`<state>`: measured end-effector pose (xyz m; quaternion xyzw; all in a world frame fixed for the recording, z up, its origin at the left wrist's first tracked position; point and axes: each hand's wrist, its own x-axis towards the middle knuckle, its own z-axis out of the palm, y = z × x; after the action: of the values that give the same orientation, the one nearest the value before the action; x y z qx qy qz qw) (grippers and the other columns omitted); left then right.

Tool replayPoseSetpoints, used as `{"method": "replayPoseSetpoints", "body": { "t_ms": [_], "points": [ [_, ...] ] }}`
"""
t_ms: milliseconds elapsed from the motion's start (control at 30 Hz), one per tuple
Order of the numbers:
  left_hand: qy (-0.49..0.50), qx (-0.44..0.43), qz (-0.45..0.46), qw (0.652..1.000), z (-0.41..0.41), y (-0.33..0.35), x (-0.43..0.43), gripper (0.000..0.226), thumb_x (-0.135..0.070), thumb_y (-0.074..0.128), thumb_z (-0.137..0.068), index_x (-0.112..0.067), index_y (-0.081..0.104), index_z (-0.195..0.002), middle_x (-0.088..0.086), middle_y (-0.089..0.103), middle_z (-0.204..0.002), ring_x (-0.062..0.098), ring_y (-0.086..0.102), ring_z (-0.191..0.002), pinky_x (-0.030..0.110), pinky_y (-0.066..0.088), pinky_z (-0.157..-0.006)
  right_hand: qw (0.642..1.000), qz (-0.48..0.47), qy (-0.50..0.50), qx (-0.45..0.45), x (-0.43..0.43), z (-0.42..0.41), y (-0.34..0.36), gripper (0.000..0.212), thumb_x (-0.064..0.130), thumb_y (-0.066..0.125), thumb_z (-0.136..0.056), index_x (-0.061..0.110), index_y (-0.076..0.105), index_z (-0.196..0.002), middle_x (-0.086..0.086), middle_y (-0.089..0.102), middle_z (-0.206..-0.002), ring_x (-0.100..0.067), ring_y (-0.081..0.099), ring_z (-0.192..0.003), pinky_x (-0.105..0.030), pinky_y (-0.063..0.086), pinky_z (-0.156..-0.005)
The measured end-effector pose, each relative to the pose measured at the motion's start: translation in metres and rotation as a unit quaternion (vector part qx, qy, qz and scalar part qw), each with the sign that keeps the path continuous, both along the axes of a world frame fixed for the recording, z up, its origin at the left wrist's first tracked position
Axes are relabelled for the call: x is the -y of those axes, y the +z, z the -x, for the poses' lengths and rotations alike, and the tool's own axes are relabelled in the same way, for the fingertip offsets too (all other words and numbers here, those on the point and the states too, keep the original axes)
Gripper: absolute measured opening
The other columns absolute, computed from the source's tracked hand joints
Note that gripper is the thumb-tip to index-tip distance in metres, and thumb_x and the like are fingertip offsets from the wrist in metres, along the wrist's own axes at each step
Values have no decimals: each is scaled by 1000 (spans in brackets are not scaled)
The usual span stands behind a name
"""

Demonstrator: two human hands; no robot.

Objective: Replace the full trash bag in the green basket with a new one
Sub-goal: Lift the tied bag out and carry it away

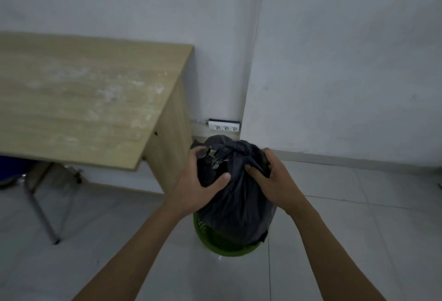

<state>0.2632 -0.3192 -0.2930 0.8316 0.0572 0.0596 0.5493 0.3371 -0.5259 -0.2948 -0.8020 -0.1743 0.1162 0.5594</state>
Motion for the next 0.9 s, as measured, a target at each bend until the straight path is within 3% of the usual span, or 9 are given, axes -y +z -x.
{"method": "replayPoseSetpoints", "body": {
  "t_ms": [100, 200, 267, 367, 467, 567, 767, 900],
  "points": [
    [8, 19, 30, 999, 38, 94, -11, 65, -48, 72, -84, -36, 40, -139, -16, 51, -136, -3, 51, -124, 29, 49, -103, 999, 10, 28, -12, -7, 17, 106, 11, 25, 63, -98, 23, 53, -94, 27, 62, -81, 8, 59, -77, -8, 42, -65],
    [17, 18, 17, 1000, 71, 175, -29, 74, -62, 69, -80, -42, 35, -142, -14, 42, -144, 5, 45, -133, 40, 46, -106, 998, 12, 63, -13, -21, 37, 197, 12, 25, 62, -98, 28, 51, -94, 31, 59, -78, 9, 57, -75, -7, 41, -65],
    [24, 17, -6, 1000, 89, 221, -41, 82, -68, 66, -79, -43, 29, -147, -16, 36, -149, 7, 38, -139, 43, 42, -110, 997, 9, 80, -3, -36, 51, 247, 9, 27, 61, -99, 27, 53, -97, 28, 61, -84, 8, 59, -80, -11, 45, -69],
    [51, 71, -28, 996, 116, 268, -52, 60, -55, 59, -91, -47, 33, -144, -20, 43, -144, 4, 43, -134, 34, 44, -107, 994, -7, 108, 21, -66, 76, 301, 22, 31, 61, -98, 23, 57, -117, 15, 66, -111, 1, 63, -103, -21, 55, -84],
    [137, 110, -45, 983, 139, 294, -74, 41, -41, 49, -99, -67, 36, -128, -31, 51, -125, -6, 50, -119, 27, 49, -98, 989, 9, 129, 68, -105, 98, 335, 23, 41, 61, -96, 27, 54, -113, 13, 63, -110, 0, 63, -101, -29, 57, -83],
    [187, 94, -25, 978, 163, 315, -109, 32, -45, 43, -97, -65, 38, -121, -24, 55, -121, -3, 53, -115, 33, 51, -96, 986, 16, 137, 92, -152, 117, 358, 26, 51, 59, -94, 28, 53, -104, 11, 62, -98, -7, 64, -90, -42, 56, -78],
    [254, 119, -5, 960, 222, 361, -201, 36, -47, 42, -96, -33, 51, -128, -11, 63, -117, 10, 62, -109, 35, 55, -91, 972, -33, 202, 116, -266, 164, 394, 21, 45, 57, -97, 28, 51, -107, 23, 58, -99, -2, 63, -90, -33, 56, -76],
    [299, 134, -14, 945, 263, 379, -261, 33, -45, 42, -97, -36, 49, -128, -14, 63, -117, 1, 61, -107, 25, 54, -88, 962, -76, 235, 114, -340, 195, 405, 23, 41, 59, -98, 29, 55, -117, 26, 61, -106, 2, 63, -99, -25, 56, -82]
  ]
}}
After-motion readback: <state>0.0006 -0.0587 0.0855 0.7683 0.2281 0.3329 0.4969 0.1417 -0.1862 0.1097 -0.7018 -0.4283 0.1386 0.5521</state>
